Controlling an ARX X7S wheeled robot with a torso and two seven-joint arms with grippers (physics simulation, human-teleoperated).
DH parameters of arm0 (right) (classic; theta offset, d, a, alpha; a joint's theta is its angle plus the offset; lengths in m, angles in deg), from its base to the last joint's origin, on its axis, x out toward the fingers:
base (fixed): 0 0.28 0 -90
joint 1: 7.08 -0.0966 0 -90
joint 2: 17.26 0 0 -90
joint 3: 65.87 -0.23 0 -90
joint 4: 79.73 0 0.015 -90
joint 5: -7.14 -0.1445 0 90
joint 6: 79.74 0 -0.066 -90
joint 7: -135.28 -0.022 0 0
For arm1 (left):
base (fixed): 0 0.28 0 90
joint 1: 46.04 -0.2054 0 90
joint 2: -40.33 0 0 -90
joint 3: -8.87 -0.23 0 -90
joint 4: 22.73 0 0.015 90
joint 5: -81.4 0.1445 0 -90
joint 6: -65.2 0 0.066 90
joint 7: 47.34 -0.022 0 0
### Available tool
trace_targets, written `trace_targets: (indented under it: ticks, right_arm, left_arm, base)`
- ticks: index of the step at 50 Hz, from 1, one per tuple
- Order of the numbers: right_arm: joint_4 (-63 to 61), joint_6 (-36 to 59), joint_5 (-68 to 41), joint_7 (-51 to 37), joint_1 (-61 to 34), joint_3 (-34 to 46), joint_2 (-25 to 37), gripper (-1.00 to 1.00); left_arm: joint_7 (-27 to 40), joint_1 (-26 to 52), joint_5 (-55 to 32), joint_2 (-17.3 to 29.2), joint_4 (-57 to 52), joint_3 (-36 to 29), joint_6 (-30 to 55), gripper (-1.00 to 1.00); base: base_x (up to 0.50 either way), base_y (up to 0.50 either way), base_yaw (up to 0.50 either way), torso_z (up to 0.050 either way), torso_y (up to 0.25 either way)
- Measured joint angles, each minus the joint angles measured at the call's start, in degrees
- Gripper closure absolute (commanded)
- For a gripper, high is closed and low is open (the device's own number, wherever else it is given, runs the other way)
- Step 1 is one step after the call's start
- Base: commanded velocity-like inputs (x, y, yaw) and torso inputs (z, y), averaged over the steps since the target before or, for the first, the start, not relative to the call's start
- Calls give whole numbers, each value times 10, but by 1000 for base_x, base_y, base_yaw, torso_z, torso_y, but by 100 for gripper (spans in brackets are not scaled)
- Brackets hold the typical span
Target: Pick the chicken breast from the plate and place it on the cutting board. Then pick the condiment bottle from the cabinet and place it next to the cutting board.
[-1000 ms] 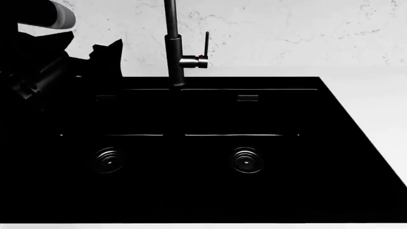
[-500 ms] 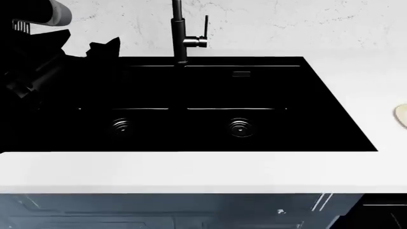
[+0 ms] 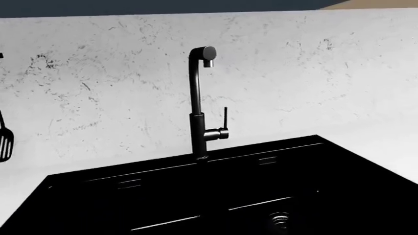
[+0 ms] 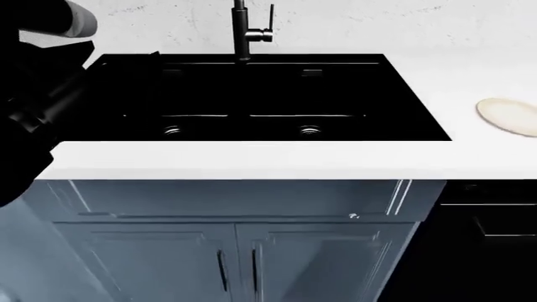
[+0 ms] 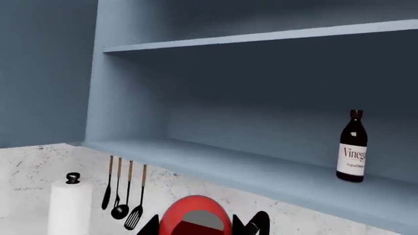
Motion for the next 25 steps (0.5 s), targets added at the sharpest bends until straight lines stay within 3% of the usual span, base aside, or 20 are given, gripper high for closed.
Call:
trace_targets:
  ticks: [13,25]
  right_arm:
    - [0,-20,-57,19,9,44,2,100]
    - [-40,-43,-58,14,49,78,17,100]
  left_arm:
    - [2,-22,12,-14,0,-6,-18,-100]
    - [-2,-58,29,-13,-14,-6,-41,-100]
  base:
    - [-472,0,0,0,0]
    - [-23,0,0,0,0]
